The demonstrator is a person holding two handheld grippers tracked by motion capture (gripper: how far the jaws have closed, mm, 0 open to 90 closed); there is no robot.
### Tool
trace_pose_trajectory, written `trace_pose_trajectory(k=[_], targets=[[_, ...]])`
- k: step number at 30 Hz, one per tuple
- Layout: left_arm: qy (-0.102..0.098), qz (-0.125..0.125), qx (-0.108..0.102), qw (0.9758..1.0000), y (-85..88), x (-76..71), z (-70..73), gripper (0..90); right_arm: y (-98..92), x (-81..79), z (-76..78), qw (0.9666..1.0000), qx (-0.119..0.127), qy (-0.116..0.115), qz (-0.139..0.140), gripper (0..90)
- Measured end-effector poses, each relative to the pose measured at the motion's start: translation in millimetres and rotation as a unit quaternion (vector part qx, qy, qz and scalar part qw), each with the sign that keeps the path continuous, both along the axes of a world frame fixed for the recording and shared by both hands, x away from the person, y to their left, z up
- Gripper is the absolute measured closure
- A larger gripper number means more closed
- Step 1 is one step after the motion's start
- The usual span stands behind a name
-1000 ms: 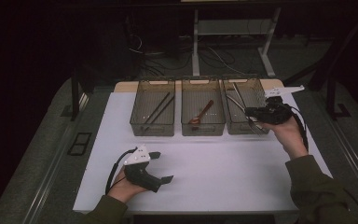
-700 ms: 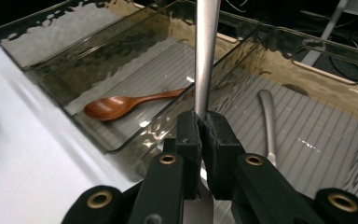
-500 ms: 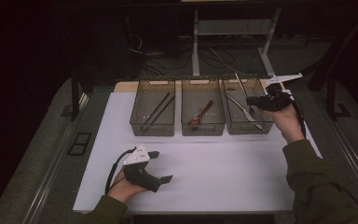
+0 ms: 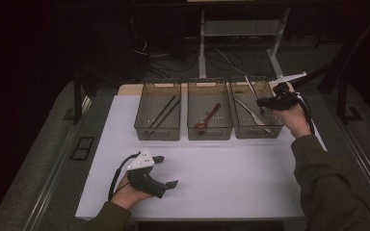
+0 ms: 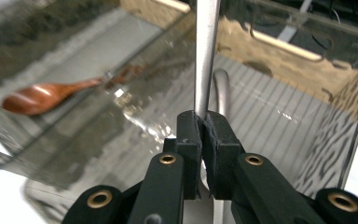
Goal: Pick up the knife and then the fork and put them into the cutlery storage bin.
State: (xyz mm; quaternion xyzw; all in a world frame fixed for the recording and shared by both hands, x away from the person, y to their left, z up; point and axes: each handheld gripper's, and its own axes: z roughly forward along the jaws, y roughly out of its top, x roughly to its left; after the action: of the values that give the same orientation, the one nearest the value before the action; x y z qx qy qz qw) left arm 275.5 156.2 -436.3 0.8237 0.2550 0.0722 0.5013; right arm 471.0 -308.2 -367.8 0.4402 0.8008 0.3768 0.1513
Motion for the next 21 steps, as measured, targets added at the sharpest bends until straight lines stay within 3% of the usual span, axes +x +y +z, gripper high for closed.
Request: trace_pose_trajectory(k=[12,18,21], targets=[[0.004,0.001,0.001,1.0,0.3,-0.1,-0.5,0.0,2.7,12.7,-24.5,0.9972,-0.049,0.057,0.003,84.0],[0.004,-0.001,0.002,1.0,0.1,-0.2,-0.5,0.0,3.7,14.6,-30.1,0.9952,-0.065,0.073,0.008,83.5],[0.004,-0.001,0.002,1.0,0.1,-0.1,-0.5,0.0,3.8,14.6,-32.3,0.9949,-0.071,0.072,0.007,76.2]])
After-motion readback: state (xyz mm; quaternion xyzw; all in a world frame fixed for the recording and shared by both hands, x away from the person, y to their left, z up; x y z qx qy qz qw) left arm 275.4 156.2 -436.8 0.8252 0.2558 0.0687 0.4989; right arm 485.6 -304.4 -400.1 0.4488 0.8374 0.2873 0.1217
